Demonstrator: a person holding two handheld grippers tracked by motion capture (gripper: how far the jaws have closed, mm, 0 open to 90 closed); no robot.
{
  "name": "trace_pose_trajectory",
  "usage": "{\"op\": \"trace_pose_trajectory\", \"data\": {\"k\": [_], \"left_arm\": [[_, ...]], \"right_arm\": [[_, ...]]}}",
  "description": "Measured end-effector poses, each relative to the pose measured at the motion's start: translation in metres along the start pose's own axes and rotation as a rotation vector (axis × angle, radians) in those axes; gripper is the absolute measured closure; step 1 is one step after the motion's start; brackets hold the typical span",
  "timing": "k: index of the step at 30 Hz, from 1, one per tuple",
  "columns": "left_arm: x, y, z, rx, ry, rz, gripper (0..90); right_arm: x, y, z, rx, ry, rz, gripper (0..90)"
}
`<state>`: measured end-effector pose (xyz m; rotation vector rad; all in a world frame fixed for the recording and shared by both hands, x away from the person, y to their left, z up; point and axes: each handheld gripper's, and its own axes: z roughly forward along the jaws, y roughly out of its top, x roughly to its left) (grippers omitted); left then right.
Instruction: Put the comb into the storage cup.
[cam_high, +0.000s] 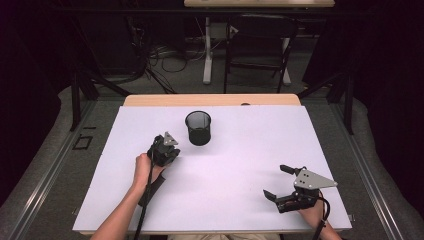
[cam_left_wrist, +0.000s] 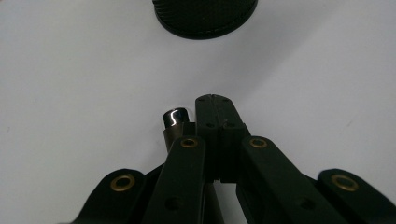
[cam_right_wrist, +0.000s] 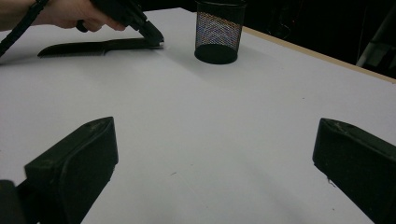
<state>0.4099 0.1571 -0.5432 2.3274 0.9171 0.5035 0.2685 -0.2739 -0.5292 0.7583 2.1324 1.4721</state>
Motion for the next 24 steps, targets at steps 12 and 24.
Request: {"op": "trace_pose_trajectory", "data": {"k": [12, 24], "left_arm": [[0.007, -0.005, 0.001, -0.004, 0.035, -0.029, 90.0], [0.014, -0.009, 0.001, -0.016, 0.071, -0.062, 90.0]], "right_arm": [[0.000, 0.000, -0.001, 0.000, 0.000, -0.005, 0.0], [0.000, 0.000, 0.000, 0.004, 0.001, -0.005, 0.0]]}}
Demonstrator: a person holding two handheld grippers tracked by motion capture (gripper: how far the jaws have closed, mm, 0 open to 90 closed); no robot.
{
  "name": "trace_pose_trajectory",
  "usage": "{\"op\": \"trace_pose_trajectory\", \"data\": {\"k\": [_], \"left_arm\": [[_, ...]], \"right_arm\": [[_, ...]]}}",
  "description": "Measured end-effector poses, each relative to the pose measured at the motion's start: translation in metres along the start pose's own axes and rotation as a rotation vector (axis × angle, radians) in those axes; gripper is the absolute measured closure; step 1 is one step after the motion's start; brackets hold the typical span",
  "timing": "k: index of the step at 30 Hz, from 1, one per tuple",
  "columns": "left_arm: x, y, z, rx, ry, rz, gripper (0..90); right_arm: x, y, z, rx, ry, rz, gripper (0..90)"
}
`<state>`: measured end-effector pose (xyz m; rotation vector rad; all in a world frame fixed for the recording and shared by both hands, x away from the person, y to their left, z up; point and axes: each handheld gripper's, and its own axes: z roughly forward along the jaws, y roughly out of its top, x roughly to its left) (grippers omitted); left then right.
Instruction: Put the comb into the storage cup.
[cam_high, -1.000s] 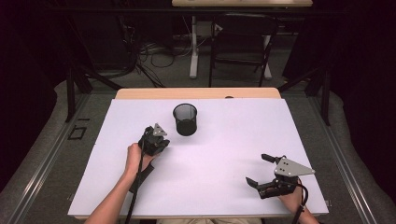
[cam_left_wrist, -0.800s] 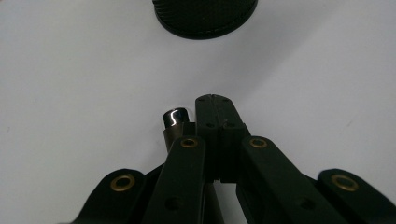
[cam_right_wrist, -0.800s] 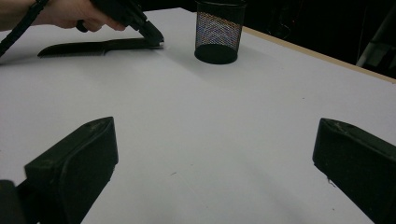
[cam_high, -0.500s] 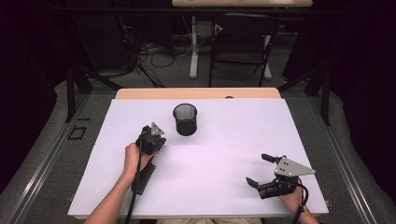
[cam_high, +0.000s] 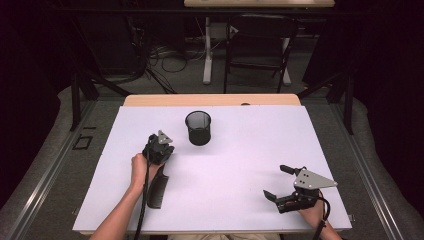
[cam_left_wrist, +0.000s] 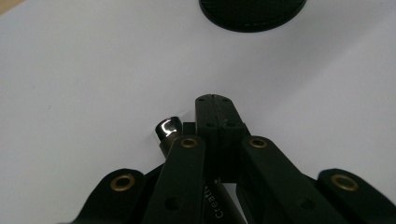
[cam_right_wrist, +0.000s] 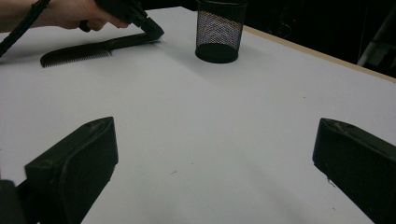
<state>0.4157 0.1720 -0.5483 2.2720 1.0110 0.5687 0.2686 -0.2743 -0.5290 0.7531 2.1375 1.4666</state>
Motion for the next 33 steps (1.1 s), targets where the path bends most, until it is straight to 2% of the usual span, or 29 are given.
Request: {"op": "trace_pose_trajectory", "data": {"k": [21, 26, 33], "left_arm": [[0.010, -0.006, -0.001, 0.005, 0.051, -0.035, 90.0], [0.011, -0.007, 0.000, 0.025, 0.061, -0.033, 90.0], [0.014, -0.009, 0.000, 0.041, 0.068, -0.051, 90.0]], "right_arm": [[0.001, 0.000, 0.000, 0.003, 0.004, 0.002, 0.0], [0.000, 0.000, 0.000, 0.009, 0.006, -0.003, 0.0], [0.000, 0.000, -0.001, 0.005, 0.004, -0.006, 0.0]]}}
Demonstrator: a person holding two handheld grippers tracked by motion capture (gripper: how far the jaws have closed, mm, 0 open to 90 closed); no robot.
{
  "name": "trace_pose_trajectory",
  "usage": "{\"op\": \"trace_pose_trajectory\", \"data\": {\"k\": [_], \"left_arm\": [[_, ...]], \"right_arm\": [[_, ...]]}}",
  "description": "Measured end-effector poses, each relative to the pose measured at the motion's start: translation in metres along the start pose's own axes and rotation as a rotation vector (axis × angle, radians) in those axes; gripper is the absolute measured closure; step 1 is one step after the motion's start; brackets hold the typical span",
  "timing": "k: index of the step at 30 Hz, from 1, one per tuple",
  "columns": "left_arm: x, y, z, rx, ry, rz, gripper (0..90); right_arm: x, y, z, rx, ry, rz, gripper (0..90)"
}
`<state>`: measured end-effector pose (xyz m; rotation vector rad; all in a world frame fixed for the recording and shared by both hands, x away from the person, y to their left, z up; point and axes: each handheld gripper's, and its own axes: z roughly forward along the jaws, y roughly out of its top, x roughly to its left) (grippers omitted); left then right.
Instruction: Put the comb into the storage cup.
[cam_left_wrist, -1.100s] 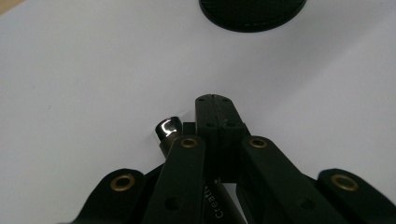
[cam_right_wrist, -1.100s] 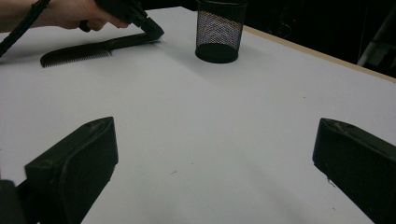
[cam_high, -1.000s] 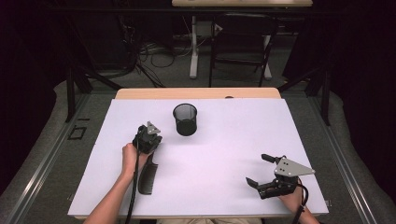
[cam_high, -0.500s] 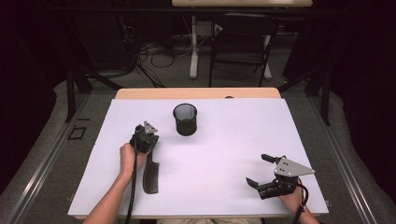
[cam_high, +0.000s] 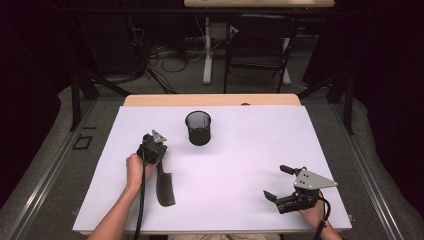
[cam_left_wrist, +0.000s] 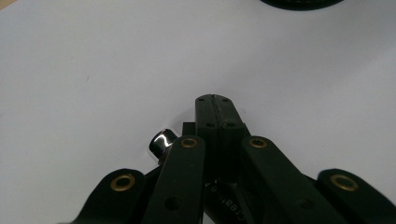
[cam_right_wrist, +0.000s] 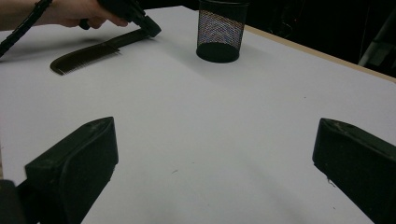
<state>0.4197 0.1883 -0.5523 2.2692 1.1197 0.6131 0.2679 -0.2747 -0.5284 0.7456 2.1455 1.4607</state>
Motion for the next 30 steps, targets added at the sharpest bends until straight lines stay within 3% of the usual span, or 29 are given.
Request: {"op": "trace_pose_trajectory", "data": {"k": [11, 30], "left_arm": [[0.004, -0.002, -0.004, 0.026, 0.018, -0.010, 90.0], [0.015, -0.010, -0.011, 0.056, 0.016, -0.038, 90.0]], "right_arm": [[0.000, 0.000, 0.001, 0.000, 0.004, 0.007, 0.0], [0.000, 0.000, -0.001, 0.005, 0.002, 0.002, 0.0]]}}
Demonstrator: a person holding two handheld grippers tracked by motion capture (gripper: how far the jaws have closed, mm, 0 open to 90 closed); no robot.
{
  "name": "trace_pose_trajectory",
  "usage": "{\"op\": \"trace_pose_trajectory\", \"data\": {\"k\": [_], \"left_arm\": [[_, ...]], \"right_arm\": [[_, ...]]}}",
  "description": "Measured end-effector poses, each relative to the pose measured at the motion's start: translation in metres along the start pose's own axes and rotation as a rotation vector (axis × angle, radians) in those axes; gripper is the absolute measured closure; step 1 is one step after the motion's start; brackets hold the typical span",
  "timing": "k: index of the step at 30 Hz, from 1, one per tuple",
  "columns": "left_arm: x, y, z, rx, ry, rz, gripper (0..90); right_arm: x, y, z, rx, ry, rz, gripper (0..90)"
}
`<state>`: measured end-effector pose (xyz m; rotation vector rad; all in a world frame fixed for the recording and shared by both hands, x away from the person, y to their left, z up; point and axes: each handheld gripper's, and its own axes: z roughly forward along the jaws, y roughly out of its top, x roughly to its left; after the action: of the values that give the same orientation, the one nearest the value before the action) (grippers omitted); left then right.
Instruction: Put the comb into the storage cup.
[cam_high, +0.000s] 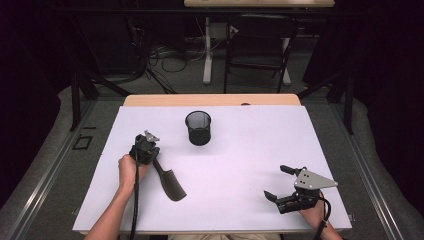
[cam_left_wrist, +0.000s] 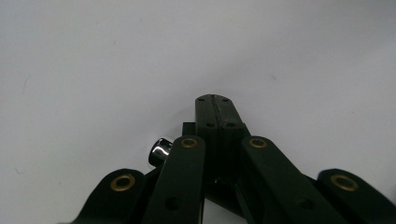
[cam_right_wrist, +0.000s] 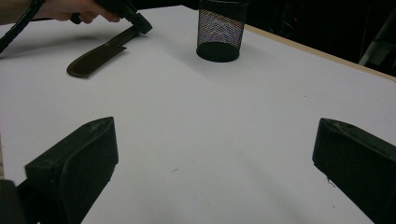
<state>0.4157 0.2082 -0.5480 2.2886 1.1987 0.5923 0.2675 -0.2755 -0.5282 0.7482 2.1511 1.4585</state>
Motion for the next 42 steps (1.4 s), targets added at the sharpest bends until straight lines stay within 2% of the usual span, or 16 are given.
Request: {"op": "trace_pose_trajectory", "data": {"k": [29, 42], "left_arm": [[0.004, -0.018, -0.013, 0.046, -0.006, -0.034, 90.0], [0.005, -0.025, -0.021, 0.073, -0.026, -0.059, 90.0]], "right_arm": [[0.000, 0.000, 0.001, 0.003, 0.001, 0.001, 0.0], [-0.001, 0.000, 0.001, 0.002, 0.004, -0.003, 0.0]]}}
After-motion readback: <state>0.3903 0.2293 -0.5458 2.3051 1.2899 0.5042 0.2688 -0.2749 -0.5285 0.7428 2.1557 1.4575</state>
